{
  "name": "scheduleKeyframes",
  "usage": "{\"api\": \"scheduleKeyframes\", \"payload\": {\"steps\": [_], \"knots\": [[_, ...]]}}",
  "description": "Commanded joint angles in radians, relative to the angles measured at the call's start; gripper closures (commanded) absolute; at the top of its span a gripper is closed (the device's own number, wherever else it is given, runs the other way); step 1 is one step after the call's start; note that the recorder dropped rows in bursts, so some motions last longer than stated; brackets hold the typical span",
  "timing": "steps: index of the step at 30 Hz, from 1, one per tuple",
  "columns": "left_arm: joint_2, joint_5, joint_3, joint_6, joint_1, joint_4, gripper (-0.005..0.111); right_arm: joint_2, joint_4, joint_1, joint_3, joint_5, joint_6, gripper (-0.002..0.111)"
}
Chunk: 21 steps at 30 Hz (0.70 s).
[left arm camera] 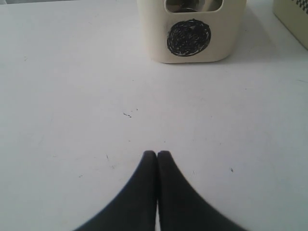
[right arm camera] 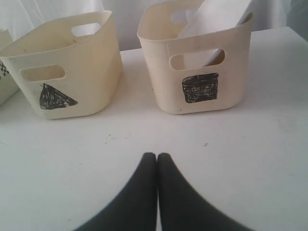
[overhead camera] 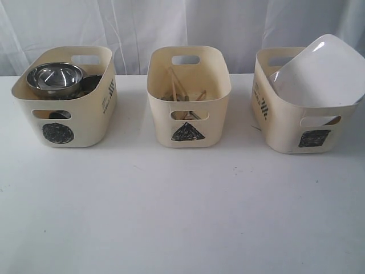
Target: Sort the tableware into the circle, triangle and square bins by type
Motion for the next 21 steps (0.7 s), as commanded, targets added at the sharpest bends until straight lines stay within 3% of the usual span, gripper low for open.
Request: {"api": "scheduleKeyframes", "payload": {"steps": [1, 3, 10, 21], "knots": [[-0.004, 0.001, 0.003, 0.001, -0.004, 0.000, 0.107, -0.005, -0.018, -0.001, 0.007, 0.006, 0.012, 0.108], [-0.004, 0.001, 0.003, 0.001, -0.004, 0.000, 0.107, -0.005, -0.038, -0.001, 0.007, 0.002, 0.043, 0.108], [-0.004, 0.001, 0.003, 0.001, -0.004, 0.000, 0.107, -0.005, -0.391, 0.004, 0.007, -0.033, 0.395, 0.108], [-0.004, 0.001, 0.003, 0.001, -0.004, 0.000, 0.107, -0.005, -0.361, 0.036, 0.007, -0.016, 0.332, 0.108]]}}
